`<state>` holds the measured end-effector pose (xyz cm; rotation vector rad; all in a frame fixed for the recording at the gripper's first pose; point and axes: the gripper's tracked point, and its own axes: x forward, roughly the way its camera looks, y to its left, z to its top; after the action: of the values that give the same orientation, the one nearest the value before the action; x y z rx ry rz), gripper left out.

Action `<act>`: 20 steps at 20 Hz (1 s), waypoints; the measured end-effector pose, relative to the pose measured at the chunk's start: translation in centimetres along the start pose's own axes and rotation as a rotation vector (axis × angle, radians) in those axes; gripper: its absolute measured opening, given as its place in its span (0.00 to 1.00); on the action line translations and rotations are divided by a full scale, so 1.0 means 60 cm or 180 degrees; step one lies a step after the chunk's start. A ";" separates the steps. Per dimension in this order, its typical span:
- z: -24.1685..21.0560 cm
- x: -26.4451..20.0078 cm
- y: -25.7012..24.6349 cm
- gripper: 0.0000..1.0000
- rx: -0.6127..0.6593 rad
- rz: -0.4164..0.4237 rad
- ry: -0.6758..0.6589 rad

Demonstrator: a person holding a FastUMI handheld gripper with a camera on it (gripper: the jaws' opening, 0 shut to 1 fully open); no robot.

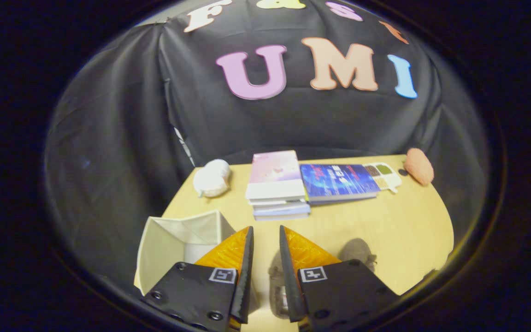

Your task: Open the storage box then place both shoes into the box .Put the left shoe in first, then the right shoe, with the right side of both shoes facing outward in a uniform manner.

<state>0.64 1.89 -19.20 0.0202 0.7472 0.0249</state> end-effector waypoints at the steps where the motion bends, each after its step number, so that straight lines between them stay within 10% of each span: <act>1: -0.024 0.000 -0.020 0.36 0.0041 -0.0071 0.0085; 20: -0.347 0.073 -0.115 0.36 0.0258 -0.0339 0.1598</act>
<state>-10.19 -4.66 -37.60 0.0527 1.2500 -0.1057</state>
